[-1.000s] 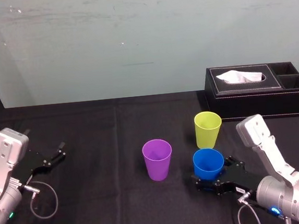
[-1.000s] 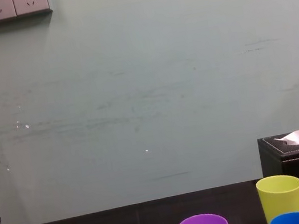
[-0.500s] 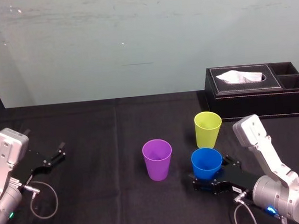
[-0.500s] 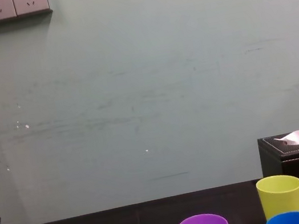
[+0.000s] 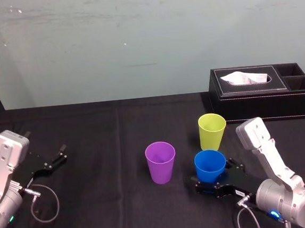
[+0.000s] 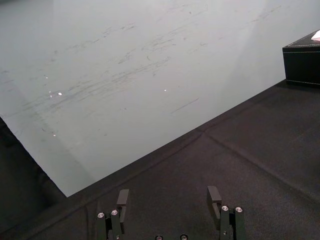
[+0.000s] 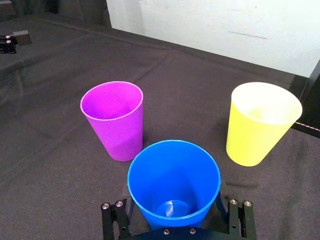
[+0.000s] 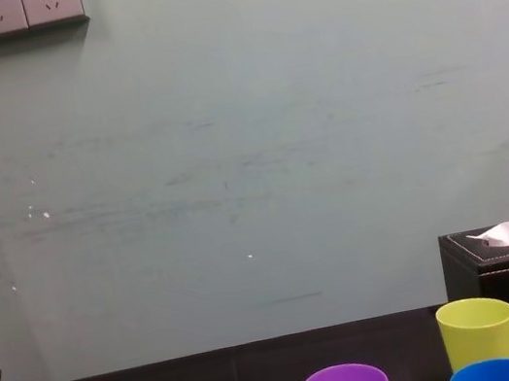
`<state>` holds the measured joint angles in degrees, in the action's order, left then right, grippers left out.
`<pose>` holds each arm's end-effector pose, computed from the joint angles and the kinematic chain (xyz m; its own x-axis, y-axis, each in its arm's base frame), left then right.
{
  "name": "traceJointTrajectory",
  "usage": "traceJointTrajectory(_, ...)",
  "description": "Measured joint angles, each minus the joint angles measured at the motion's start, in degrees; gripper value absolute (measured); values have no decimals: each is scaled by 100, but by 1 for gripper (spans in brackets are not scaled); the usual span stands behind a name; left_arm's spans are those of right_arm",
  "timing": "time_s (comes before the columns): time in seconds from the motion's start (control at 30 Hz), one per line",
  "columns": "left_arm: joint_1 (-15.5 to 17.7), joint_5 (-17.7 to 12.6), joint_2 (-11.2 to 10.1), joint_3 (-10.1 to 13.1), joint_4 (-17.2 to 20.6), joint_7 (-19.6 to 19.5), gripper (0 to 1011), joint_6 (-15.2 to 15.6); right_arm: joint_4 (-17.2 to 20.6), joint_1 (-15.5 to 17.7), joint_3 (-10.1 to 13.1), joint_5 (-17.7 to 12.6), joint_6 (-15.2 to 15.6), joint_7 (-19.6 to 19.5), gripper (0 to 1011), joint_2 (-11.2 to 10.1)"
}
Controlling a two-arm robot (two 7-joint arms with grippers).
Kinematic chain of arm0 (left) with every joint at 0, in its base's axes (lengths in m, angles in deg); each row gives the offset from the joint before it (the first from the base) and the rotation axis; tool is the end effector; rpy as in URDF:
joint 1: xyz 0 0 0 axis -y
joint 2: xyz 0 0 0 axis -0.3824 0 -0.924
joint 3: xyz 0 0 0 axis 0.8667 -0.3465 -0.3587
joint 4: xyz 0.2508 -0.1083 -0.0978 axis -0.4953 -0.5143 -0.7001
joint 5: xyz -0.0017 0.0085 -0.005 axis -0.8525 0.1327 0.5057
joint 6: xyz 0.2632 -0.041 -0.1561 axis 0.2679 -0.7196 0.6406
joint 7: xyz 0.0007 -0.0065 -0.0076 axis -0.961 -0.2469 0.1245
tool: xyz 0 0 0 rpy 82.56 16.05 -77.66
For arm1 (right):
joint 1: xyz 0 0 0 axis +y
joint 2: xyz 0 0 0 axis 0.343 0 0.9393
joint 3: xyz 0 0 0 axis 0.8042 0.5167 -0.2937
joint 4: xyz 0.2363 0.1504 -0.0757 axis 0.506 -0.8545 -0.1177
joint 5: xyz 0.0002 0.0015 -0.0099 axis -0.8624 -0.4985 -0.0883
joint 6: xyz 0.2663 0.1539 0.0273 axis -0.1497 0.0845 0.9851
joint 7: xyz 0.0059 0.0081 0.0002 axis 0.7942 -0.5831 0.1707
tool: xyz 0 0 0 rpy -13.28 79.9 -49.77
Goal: Stack the three plastic cups sequentially using one hand.
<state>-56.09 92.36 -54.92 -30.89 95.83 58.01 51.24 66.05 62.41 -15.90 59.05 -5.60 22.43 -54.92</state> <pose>0.3580 0.0828 -0.3022 0.2923 0.8802 0.3738 -0.9552 0.2873 0.0704 0.3493 -0.0251 -0.2869 0.5746 -0.8175 0.0393 0.7647 0.5192 -0.3816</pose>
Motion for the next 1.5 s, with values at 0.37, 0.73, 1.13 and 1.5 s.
traceJointTrajectory(0.37,0,0,0,0,0,0,1000,0,6,0,-4,-3,7,-5,931,-8)
traceJointTrajectory(0.73,0,0,0,0,0,0,1000,0,13,0,-6,-8,11,-11,713,-13)
traceJointTrajectory(1.13,0,0,0,0,0,0,1000,0,46,20,-6,13,-52,-8,715,-21)
traceJointTrajectory(1.5,0,0,0,0,0,0,1000,0,209,-88,73,-54,-22,118,713,-19)
